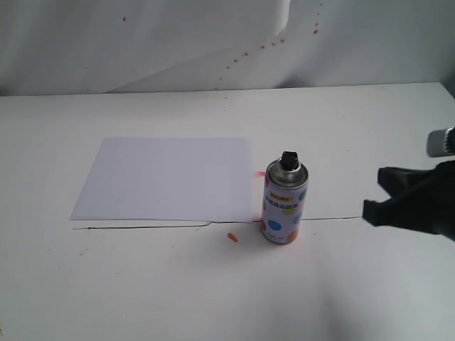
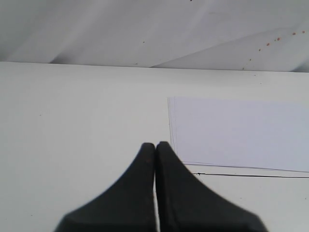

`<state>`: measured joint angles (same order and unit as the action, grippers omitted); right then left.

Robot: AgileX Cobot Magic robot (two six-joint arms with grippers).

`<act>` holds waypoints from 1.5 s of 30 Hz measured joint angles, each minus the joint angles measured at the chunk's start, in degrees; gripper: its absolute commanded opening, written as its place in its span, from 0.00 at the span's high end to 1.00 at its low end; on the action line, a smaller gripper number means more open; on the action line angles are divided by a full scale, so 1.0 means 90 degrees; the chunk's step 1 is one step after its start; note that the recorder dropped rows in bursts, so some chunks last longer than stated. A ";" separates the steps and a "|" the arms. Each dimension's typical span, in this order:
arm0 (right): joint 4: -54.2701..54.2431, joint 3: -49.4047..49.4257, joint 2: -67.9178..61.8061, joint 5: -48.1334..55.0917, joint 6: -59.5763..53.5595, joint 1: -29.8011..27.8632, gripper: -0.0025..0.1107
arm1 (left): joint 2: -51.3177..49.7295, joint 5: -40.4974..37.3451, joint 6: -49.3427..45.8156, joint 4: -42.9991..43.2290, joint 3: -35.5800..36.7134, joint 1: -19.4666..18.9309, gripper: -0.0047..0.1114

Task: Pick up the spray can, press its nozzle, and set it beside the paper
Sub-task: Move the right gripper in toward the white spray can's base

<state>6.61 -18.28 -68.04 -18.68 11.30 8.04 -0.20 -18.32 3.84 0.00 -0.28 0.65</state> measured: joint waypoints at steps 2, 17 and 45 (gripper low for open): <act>0.0119 -0.0001 -0.0333 -0.0079 0.0026 0.0175 0.98 | 0.0000 0.0000 0.0000 0.0000 0.0000 0.0000 0.96; 0.1006 -0.0001 -0.1217 -0.0503 0.0049 0.0439 0.36 | 0.0000 0.0000 0.0000 0.0000 0.0000 0.0000 0.96; 0.2121 0.0171 -0.3676 -0.3579 0.0747 0.0439 0.07 | 0.0000 0.0000 0.0000 0.0000 0.0000 0.0000 0.96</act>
<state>25.69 -16.75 -101.13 -50.88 18.03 11.99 -0.20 -18.32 3.84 0.00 -0.28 0.65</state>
